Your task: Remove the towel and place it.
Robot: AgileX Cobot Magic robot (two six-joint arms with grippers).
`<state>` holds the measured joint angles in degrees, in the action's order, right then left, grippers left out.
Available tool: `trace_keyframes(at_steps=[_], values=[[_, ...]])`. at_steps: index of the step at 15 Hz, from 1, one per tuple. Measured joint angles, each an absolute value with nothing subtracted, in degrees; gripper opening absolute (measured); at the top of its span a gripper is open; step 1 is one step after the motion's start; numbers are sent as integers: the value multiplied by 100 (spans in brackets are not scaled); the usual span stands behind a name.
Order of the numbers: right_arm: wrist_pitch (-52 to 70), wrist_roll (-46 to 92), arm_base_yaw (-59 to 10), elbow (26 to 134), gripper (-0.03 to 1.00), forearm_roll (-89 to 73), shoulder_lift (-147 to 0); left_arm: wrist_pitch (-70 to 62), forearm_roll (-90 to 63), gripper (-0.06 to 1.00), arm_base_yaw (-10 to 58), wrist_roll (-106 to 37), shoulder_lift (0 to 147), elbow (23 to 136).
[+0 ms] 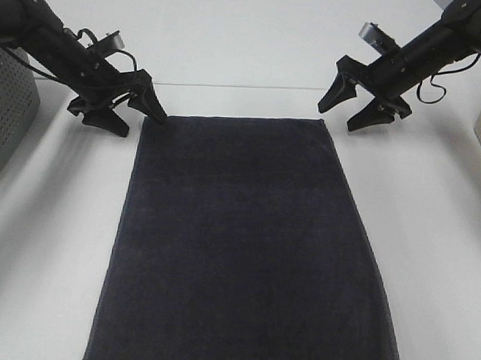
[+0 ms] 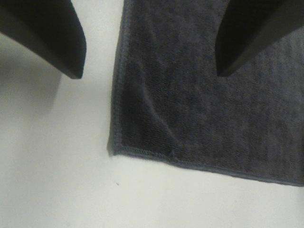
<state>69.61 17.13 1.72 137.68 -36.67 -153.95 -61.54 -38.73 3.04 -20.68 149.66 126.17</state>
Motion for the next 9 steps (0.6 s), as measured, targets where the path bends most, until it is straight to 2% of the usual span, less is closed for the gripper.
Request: trace_keyframes(at_steps=[9], values=[[6967, 1730, 155, 13848, 74, -3449, -15579, -6199, -4011, 81, 304, -2086, 15109, 12806]])
